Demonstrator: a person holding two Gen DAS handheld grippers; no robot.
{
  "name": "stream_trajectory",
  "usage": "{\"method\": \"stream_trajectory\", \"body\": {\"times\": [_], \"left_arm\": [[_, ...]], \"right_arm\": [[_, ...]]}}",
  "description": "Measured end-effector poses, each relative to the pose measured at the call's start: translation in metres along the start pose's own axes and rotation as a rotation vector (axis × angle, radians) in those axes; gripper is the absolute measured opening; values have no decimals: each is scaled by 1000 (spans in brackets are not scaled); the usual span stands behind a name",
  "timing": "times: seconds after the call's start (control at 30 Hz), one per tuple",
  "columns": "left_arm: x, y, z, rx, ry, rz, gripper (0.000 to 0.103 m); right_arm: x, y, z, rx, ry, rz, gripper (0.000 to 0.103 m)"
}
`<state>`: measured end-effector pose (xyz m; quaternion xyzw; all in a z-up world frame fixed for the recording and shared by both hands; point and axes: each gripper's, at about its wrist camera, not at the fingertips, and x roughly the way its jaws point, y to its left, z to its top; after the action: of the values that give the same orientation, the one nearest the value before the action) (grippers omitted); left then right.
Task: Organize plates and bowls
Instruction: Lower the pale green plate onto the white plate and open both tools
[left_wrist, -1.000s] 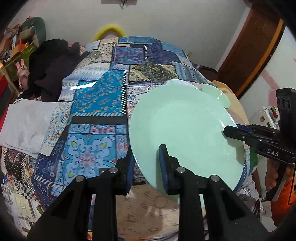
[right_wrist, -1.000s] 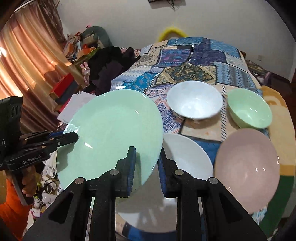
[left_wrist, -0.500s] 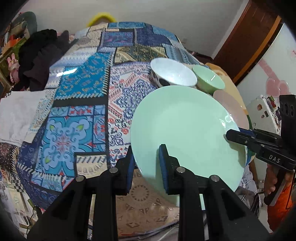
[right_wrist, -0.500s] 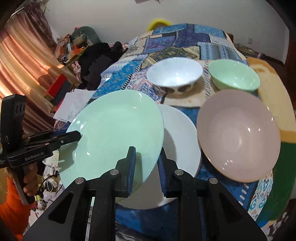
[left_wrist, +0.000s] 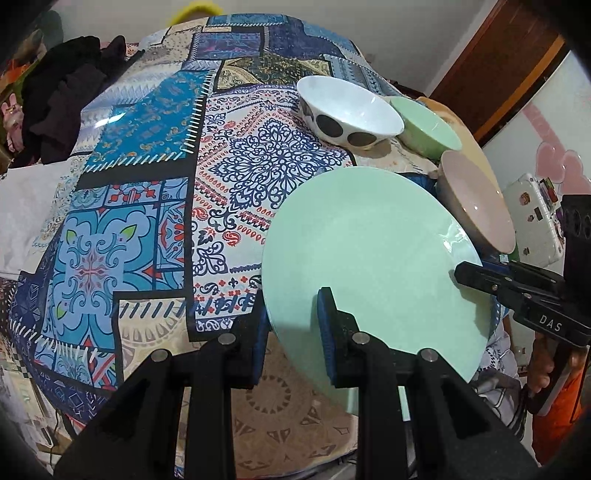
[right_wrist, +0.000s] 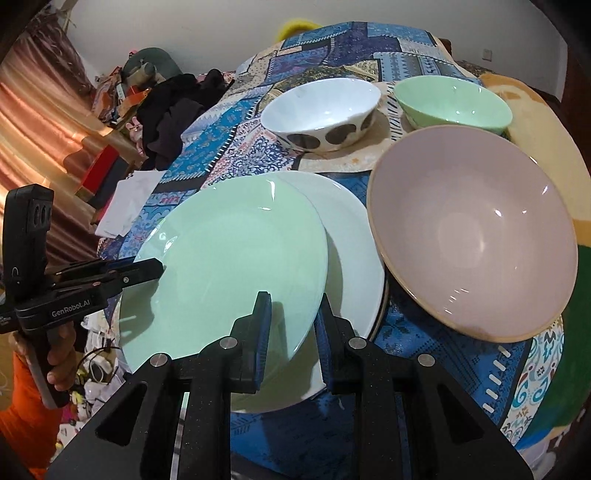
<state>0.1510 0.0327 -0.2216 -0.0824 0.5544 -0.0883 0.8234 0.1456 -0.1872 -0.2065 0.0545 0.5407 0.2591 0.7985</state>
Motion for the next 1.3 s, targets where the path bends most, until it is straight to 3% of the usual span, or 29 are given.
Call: {"method": "stream_trajectory", "body": {"times": [0.63, 0.93, 1.07, 1.3], "left_arm": [[30, -9, 14, 13, 54, 17, 25], [26, -5, 10, 10, 65, 13, 26], [12, -1, 10, -7, 37, 27, 26], [-23, -21, 22, 31, -70, 39, 29]], "right_arm": [[-1, -12, 0, 25, -2, -8, 23], [-14, -14, -3, 11, -27, -33, 23], [-27, -12, -4, -19, -56, -75, 23], [-55, -16, 1, -11, -148, -73, 23]]}}
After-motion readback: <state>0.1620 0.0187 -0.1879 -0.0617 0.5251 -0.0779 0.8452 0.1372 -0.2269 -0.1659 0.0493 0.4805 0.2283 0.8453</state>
